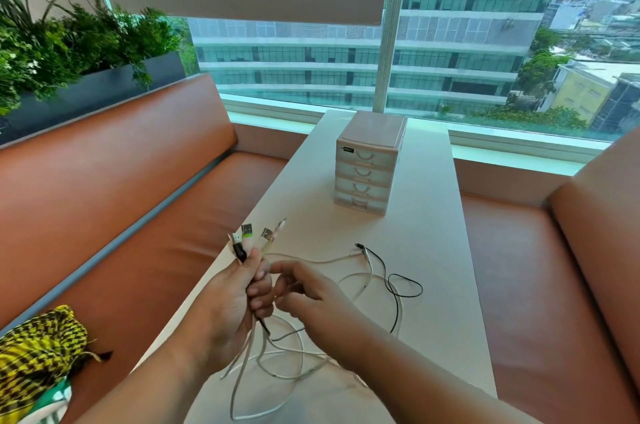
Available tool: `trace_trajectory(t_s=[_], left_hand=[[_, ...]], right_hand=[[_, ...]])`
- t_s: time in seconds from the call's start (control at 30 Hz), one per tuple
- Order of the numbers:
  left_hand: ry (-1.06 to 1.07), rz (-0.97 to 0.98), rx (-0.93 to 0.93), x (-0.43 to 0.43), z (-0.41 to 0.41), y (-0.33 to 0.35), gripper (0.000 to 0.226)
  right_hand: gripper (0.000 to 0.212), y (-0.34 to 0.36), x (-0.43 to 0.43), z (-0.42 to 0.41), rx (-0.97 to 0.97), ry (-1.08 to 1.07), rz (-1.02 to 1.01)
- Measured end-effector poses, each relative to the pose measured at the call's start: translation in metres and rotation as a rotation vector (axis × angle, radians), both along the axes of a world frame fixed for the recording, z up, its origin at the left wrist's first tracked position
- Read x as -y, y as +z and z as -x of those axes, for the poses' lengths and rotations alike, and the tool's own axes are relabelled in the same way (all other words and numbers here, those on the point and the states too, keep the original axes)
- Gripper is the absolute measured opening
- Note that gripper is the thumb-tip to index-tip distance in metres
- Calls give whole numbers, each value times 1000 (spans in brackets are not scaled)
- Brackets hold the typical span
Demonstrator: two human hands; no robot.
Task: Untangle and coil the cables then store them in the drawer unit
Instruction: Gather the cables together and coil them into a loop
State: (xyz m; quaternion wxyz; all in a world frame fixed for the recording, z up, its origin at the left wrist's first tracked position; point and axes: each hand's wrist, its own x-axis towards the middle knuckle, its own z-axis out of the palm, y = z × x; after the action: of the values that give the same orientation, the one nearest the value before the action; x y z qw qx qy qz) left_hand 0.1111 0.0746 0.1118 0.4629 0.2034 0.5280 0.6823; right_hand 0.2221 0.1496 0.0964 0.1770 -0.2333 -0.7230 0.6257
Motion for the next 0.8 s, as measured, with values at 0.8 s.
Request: trace_trajectory(t_s=[0.8], left_hand=[[33, 60, 202, -9, -6, 7, 43]], right_hand=[[26, -14, 20, -2, 139, 178, 250]])
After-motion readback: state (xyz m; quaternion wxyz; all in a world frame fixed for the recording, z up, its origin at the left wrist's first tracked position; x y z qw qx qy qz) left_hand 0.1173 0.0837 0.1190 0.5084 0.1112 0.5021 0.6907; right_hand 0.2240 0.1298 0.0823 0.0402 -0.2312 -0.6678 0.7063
